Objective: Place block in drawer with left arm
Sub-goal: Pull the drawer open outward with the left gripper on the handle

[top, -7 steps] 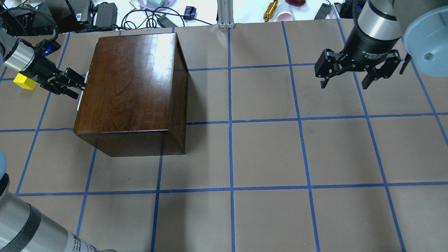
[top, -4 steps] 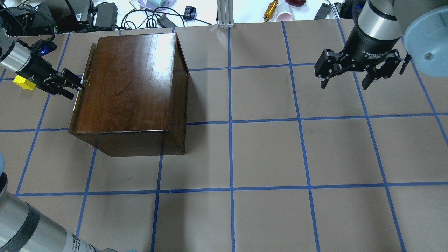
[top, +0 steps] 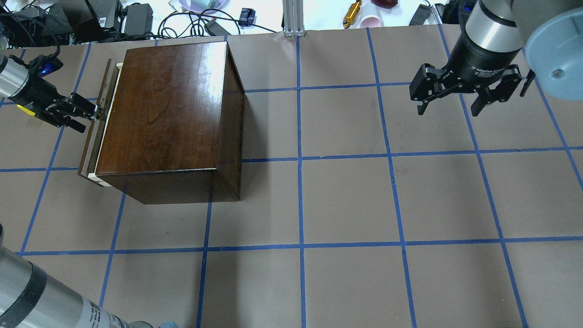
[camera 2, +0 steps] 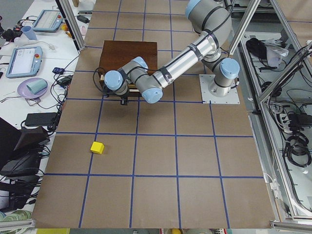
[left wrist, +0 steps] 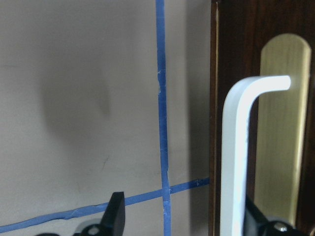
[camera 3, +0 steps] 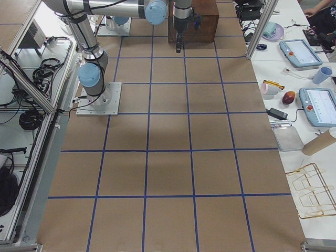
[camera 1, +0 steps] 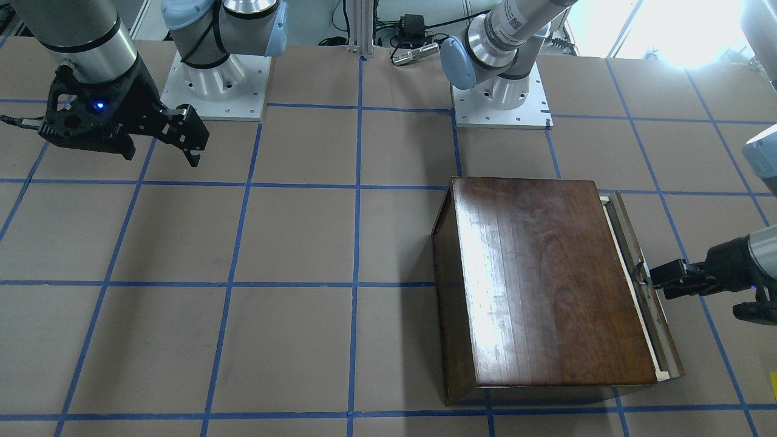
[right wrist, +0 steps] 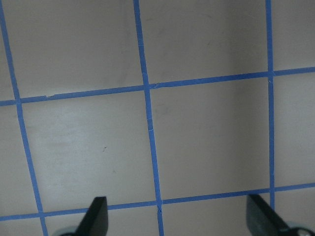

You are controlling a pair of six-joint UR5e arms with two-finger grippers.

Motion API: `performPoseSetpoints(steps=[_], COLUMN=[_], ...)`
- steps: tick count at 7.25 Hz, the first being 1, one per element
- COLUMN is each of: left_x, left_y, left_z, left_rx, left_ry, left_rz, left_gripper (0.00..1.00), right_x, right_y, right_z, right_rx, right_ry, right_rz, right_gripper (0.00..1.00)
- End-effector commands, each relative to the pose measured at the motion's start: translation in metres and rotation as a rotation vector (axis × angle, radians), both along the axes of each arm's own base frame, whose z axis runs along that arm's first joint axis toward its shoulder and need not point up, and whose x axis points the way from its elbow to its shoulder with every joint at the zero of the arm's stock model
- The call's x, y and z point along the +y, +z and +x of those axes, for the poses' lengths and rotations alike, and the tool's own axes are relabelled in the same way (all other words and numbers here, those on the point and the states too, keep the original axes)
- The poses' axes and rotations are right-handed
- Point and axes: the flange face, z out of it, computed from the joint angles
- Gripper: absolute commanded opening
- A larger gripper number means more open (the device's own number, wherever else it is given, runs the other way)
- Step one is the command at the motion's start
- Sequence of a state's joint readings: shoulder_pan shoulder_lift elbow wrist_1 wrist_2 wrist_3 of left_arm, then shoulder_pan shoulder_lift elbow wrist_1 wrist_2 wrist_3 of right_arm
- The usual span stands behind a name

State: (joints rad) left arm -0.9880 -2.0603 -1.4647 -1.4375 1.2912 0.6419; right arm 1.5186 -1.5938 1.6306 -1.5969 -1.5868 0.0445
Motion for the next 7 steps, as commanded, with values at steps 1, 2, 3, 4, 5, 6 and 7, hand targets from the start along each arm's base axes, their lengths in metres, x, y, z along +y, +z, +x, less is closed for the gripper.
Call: performPoseSetpoints(steps=[1, 2, 3, 4, 5, 6, 7], left_x=[-0.0002, 0.0003, 0.0013, 0.0018, 0.0017, 0.0032, 0.0030], left_y=[0.0004, 0.0013, 0.0041, 0.0042, 0.0032, 0.0038, 0.0055], left_z=[0.0051, 0.0060, 0.0070, 0.0088, 0.0092, 0.0115, 0.0118], left_rx=[-0.005, -0.006, -0.012, -0.030, -0.033, -0.048, -0.052], left_ry=[0.006, 0.008, 0.008, 0.004, 0.003, -0.001, -0.001], left_rz=[-0.004, -0.005, -0.007, -0.002, 0.000, 0.008, 0.005], left_gripper=[0.78, 0.78, 0.78, 0.78, 0.78, 0.78, 0.78], right_x=[0.0000, 0.0000, 0.0000, 0.0000, 0.0000, 0.0000, 0.0000], right_y=[0.0000, 0.0000, 0.0000, 0.0000, 0.0000, 0.0000, 0.0000], right_z=[0.0001, 0.0001, 0.0001, 0.0001, 0.0001, 0.0001, 0.0001], right_rx=[-0.001, -0.001, -0.001, -0.001, -0.001, -0.001, -0.001], right_ry=[0.000, 0.000, 0.000, 0.000, 0.000, 0.000, 0.000], right_rz=[0.000, 0.000, 0.000, 0.000, 0.000, 0.000, 0.000], right_gripper=[1.00, 1.00, 1.00, 1.00, 1.00, 1.00, 1.00])
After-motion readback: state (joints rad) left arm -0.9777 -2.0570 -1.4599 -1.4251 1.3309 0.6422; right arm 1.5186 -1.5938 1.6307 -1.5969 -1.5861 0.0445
